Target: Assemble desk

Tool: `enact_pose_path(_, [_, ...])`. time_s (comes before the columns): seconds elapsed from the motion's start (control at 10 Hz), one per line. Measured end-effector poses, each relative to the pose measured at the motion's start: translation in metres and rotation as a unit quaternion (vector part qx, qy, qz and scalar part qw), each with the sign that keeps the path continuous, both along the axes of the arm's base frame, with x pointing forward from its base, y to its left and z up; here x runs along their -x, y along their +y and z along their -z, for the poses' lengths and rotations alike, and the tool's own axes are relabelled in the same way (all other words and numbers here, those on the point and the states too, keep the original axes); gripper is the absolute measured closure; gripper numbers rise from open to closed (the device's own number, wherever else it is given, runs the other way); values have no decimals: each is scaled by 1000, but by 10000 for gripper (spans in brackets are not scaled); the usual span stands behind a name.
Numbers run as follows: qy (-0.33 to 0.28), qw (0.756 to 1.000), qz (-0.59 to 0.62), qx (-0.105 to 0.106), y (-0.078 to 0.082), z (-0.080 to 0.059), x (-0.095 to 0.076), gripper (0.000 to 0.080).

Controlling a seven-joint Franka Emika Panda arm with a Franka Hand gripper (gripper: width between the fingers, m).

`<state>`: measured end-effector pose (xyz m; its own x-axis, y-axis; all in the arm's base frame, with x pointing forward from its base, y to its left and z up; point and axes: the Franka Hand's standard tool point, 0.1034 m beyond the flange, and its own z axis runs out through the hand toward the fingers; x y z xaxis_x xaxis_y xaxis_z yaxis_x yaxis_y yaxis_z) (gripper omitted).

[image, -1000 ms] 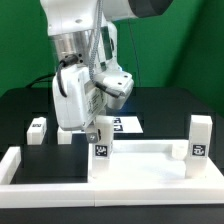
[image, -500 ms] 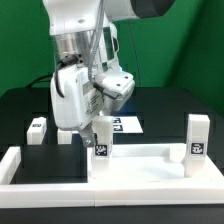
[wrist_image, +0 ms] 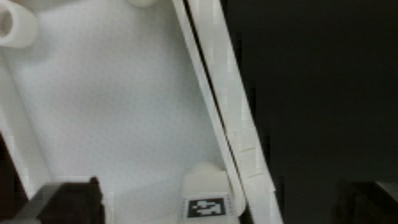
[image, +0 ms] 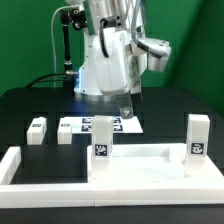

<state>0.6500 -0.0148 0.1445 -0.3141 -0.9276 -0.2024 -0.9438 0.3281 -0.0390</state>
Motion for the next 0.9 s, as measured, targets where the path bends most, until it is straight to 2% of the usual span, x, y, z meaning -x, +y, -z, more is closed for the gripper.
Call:
enact_pose_path(0.4, [4,1000,0,1,0,5,1,151])
enact_pose_path(0.5, [7,1000,-7,1,9,7,8,151])
enact_pose_path(0.7, [16,1000,-25,-2,31,14,43,151])
enact_pose_path(0.9, [45,998,-47,-3,39,37,78,151])
